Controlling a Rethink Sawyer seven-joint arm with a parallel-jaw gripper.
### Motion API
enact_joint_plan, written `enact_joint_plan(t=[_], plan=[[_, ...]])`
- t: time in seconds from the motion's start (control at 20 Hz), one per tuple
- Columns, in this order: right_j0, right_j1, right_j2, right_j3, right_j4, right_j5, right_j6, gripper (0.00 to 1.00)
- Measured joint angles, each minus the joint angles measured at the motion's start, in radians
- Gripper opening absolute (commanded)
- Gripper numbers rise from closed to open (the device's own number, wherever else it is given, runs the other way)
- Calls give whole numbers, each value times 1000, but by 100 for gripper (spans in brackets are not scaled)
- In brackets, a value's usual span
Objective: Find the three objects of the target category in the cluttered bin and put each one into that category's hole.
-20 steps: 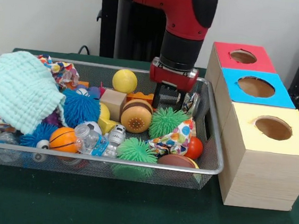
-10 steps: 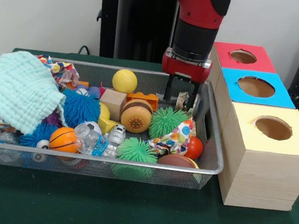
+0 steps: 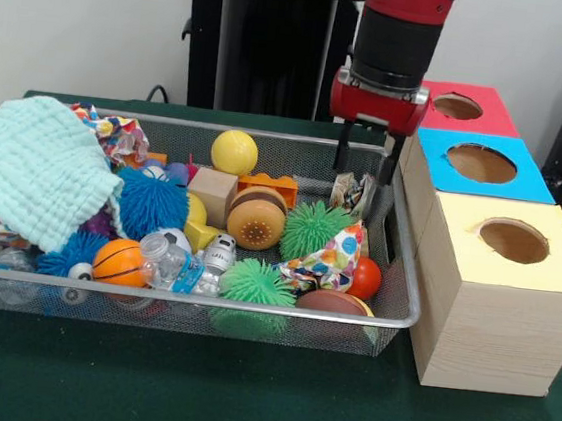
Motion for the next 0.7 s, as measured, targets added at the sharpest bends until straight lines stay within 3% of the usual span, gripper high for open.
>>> enact_joint_plan(t=[0.35,0.7], plan=[[15,-17,1,-45,8,57,0,100],[51,23,-1,-141,11,59,0,100]])
